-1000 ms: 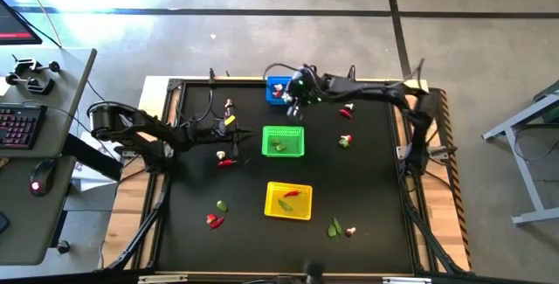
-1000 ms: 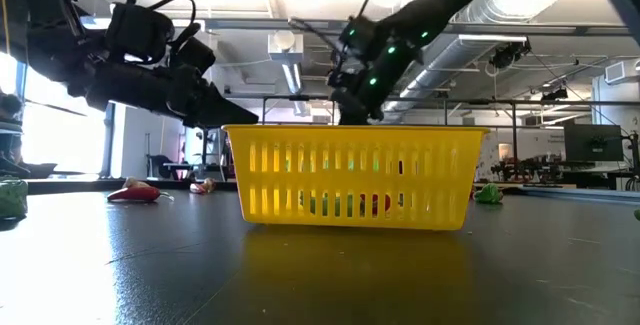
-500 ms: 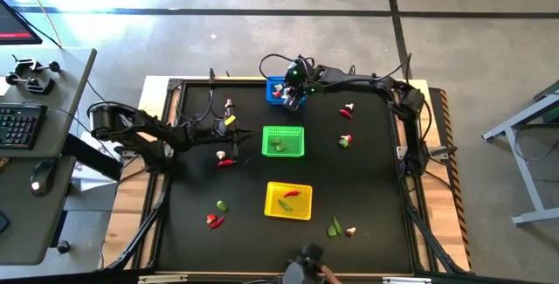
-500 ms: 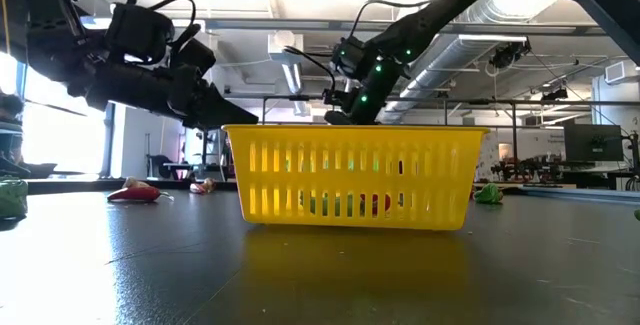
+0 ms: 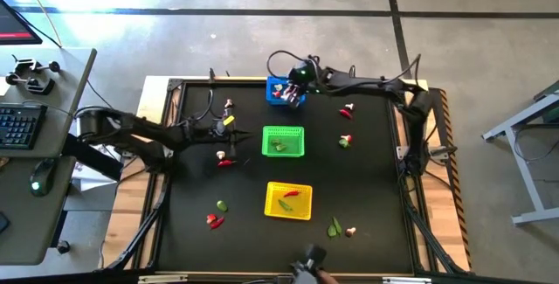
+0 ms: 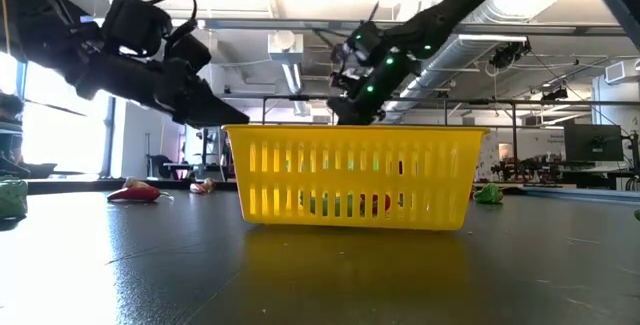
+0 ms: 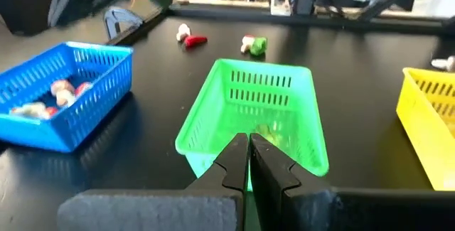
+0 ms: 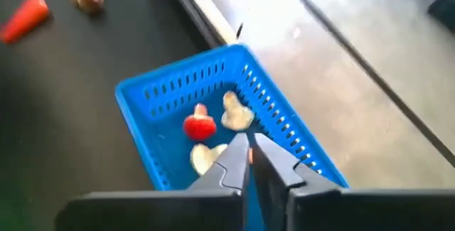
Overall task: Sort produce into baskets
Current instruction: Put the green chili pepper into the green bin
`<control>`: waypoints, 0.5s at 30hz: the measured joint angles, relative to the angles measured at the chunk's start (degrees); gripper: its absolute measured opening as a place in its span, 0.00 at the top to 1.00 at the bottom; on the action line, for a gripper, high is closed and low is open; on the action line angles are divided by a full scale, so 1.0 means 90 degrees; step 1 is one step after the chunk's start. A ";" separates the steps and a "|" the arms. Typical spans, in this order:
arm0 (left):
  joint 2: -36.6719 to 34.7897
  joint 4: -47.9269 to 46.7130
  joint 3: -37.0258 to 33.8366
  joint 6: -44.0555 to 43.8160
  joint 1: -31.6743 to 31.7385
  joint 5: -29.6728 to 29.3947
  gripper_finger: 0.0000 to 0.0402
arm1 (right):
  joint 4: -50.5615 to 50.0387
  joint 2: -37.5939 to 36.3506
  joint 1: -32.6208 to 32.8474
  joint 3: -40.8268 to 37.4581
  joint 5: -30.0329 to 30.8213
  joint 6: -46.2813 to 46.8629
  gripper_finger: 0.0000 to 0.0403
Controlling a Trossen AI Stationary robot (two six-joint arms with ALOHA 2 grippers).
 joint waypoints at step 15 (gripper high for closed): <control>-0.2058 -0.5289 0.1247 -0.0167 -0.0954 0.0308 1.00 | 0.2973 -0.2532 0.1084 -0.3649 0.0953 0.1306 1.00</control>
